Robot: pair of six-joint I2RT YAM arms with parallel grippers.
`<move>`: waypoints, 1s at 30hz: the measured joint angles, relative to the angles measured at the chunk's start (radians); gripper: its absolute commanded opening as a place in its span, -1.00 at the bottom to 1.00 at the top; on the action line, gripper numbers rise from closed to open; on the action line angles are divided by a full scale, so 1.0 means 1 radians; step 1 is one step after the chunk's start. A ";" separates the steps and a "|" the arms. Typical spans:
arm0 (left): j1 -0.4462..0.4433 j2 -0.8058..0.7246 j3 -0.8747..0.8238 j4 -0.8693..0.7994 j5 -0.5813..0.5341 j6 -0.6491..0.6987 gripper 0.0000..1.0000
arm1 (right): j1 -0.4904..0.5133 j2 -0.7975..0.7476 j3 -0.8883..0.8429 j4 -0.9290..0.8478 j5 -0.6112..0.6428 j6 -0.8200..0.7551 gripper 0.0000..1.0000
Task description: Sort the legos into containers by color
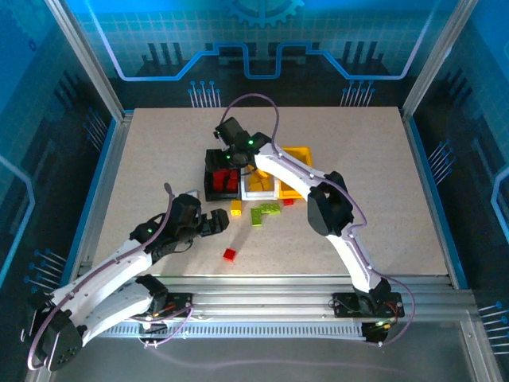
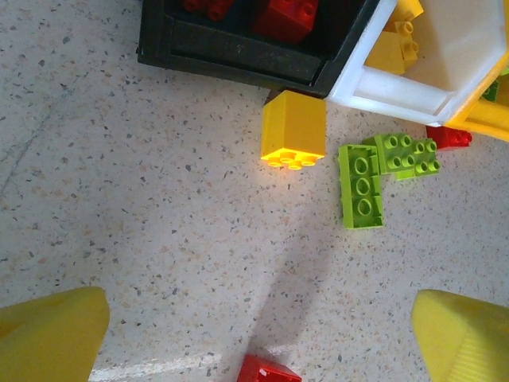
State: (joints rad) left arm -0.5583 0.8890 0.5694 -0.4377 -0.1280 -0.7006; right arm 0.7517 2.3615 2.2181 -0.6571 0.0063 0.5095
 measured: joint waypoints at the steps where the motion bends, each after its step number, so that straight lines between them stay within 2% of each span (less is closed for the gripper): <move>1: 0.000 0.000 0.000 0.000 0.005 0.002 0.98 | 0.000 -0.006 0.000 -0.001 0.000 0.002 0.47; 5: 0.000 0.003 0.000 0.002 0.038 0.019 0.93 | 0.000 -0.084 -0.092 0.025 0.006 0.007 0.53; 9: 0.000 0.054 0.000 0.015 0.093 0.047 0.69 | 0.000 -0.283 -0.340 0.097 0.016 0.028 0.55; 11: -0.013 0.103 0.006 0.016 0.109 0.059 0.63 | 0.000 -0.388 -0.461 0.132 0.017 0.040 0.55; 17: -0.157 0.301 0.076 0.012 0.097 0.090 0.55 | -0.002 -0.631 -0.745 0.222 0.032 0.067 0.57; 22: -0.245 0.428 0.134 -0.008 0.051 0.107 0.32 | -0.014 -0.763 -0.919 0.256 0.047 0.082 0.59; 30: -0.331 0.510 0.154 -0.087 -0.040 0.097 0.25 | -0.045 -0.861 -1.019 0.290 0.057 0.094 0.62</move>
State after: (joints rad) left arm -0.8894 1.3991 0.7231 -0.5243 -0.1680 -0.6041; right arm 0.7063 1.5009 1.1988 -0.3676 0.0635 0.6033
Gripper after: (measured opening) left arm 0.643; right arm 0.804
